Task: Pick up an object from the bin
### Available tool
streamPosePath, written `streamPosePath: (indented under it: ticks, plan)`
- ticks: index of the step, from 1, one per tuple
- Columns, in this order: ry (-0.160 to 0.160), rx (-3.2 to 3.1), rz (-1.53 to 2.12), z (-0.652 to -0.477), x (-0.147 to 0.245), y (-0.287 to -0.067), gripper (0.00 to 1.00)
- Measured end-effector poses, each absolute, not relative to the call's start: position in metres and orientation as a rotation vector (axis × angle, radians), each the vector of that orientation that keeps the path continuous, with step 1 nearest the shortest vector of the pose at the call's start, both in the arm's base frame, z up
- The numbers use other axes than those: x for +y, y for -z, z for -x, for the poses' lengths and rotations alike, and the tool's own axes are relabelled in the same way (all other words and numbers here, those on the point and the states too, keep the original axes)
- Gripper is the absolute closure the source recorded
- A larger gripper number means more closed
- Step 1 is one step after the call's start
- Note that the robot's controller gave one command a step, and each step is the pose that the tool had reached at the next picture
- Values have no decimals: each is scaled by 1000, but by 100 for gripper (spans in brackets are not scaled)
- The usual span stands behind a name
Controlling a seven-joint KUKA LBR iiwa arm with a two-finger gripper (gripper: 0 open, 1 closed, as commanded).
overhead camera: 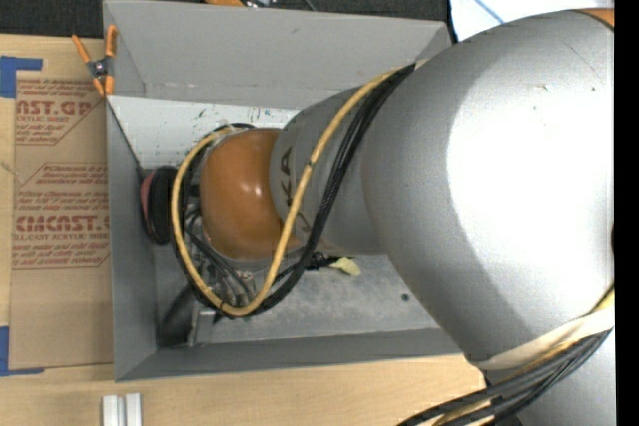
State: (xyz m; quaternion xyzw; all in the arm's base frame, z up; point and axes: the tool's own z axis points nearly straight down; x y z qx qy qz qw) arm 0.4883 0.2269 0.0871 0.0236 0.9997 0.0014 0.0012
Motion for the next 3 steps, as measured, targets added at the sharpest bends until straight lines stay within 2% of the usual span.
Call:
streamPosePath:
  ticks: [1,2,3]
  plan:
    - [-7,3135,93,-508,218,-104,0]
    - [-7,3113,393,-529,184,-75,0]
    - [-6,3105,447,-530,180,-73,0]
